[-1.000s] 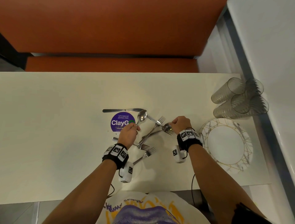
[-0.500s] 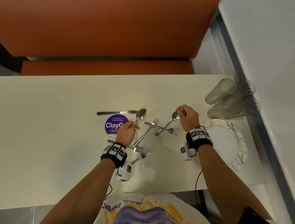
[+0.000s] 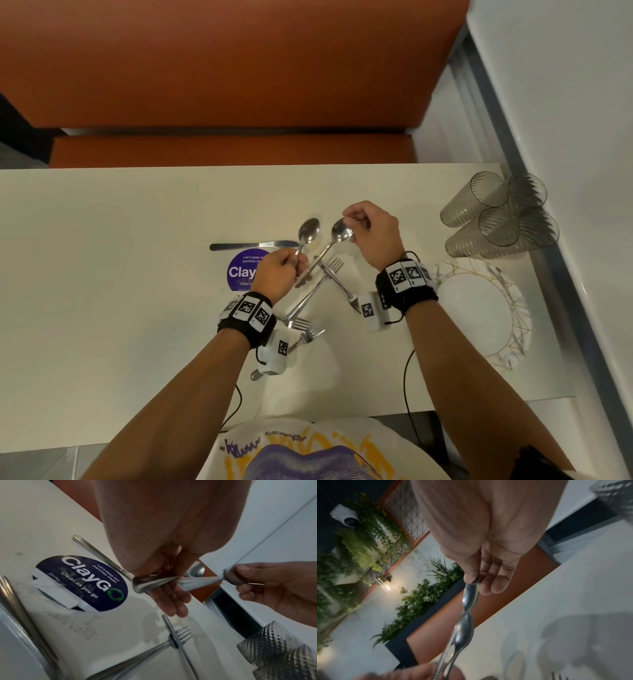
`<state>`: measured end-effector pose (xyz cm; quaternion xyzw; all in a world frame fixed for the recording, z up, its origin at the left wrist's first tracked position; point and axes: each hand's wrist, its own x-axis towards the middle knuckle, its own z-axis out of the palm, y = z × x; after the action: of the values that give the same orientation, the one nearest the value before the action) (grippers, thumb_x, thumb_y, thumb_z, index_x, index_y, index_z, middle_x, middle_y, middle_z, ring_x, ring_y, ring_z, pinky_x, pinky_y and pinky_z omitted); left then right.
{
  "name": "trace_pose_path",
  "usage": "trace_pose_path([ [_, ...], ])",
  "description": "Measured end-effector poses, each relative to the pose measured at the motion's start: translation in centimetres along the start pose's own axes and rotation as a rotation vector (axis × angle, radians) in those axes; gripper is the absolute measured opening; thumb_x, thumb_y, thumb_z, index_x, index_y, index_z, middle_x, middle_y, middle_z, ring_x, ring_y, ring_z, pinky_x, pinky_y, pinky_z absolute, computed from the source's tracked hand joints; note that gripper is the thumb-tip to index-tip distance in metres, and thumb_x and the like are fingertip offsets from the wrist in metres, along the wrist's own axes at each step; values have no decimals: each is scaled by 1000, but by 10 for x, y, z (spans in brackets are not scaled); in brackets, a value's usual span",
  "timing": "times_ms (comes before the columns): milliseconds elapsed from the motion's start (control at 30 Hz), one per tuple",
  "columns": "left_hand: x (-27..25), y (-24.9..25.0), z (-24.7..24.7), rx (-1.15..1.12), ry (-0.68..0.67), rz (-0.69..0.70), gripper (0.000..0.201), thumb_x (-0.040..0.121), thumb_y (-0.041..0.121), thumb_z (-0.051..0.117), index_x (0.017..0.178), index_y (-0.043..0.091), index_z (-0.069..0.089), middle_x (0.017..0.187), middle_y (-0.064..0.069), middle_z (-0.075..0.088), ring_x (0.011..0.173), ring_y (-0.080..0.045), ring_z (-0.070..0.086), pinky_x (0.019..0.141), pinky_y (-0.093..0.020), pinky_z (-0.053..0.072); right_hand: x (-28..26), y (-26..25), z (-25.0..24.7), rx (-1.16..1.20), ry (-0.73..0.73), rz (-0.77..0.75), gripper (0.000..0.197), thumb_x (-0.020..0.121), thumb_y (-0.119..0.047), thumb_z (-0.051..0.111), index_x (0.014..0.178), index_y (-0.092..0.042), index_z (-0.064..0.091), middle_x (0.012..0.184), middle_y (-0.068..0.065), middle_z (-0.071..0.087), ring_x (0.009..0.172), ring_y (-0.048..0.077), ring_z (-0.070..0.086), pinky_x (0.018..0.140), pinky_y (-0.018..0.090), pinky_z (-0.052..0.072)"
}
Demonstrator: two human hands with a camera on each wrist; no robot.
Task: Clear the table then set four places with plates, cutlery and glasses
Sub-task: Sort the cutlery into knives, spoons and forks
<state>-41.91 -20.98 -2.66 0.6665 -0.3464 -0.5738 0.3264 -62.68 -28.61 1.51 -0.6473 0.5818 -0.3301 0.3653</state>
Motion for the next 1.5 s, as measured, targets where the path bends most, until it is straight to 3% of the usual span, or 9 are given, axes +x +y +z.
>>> trace_pose_path([
  [133, -9, 11, 0, -63, -111, -49, 29, 105, 2, 41, 104, 3, 70, 86, -23, 74, 69, -35, 73, 57, -33, 58, -1, -8, 33, -2, 22, 16, 8, 90, -10, 69, 97, -14, 69, 83, -7, 67, 74, 4, 63, 70, 16, 55],
  [333, -15, 11, -5, -80, -85, -84, 35, 100, 3, 43, 104, 12, 76, 77, -13, 69, 47, -19, 50, 40, -21, 30, 1, -12, 54, -109, 39, 8, 10, 89, -12, 71, 97, -17, 67, 97, -2, 63, 70, 5, 60, 66, 5, 45],
  [567, -11, 4, -21, -90, -81, -109, 38, 96, 4, 42, 101, 11, 78, 67, -5, 56, 48, -14, 37, 46, -25, 24, 2, -14, 72, -108, -81, 44, 11, 93, -12, 66, 99, -12, 75, 80, -11, 67, 67, -2, 61, 66, 7, 46],
  [700, -7, -3, -36, -21, -78, -61, 30, 100, 9, 46, 103, 11, 76, 69, -5, 61, 48, -15, 44, 44, -23, 32, 3, -17, 84, -52, -71, 78, 10, 92, -9, 66, 94, -9, 75, 76, -8, 70, 62, 6, 67, 60, 15, 54],
  [800, -4, -14, -56, 212, -21, 61, 12, 96, 18, 65, 105, 21, 72, 77, 2, 69, 60, -8, 60, 57, -21, 48, -1, -16, 96, 16, -33, 157, 9, 92, -8, 65, 93, -7, 74, 79, 5, 73, 58, 19, 70, 52, 22, 55],
  [867, -1, -24, -74, 323, 46, 108, 16, 90, 14, 72, 101, 24, 70, 82, 1, 70, 71, -8, 63, 64, -16, 50, -5, -14, 105, 55, 4, 216, 8, 92, -9, 65, 92, -9, 73, 77, 6, 73, 54, 18, 70, 52, 26, 57],
  [1033, 15, -47, -119, 573, 129, 212, 12, 91, 14, 73, 98, 24, 71, 101, 0, 69, 88, -18, 66, 75, -31, 58, -16, -9, 130, 92, 16, 452, 11, 94, -13, 65, 100, -6, 72, 80, 11, 75, 49, 9, 69, 47, 19, 54],
  [1167, 25, -55, -135, 838, 193, 265, 12, 91, 25, 75, 103, 24, 77, 113, 3, 65, 103, -20, 59, 75, -36, 52, -24, -6, 148, 87, -58, 554, 14, 96, -16, 65, 107, -8, 70, 78, 9, 76, 59, 16, 74, 59, 27, 62],
  [1500, 41, -57, -134, 815, 195, 271, 18, 89, 8, 73, 103, 17, 79, 111, 0, 69, 108, -25, 56, 74, -43, 56, -23, 0, 158, 35, -34, 631, 13, 94, -14, 67, 106, -10, 72, 82, 11, 76, 57, 14, 73, 52, 20, 57],
])
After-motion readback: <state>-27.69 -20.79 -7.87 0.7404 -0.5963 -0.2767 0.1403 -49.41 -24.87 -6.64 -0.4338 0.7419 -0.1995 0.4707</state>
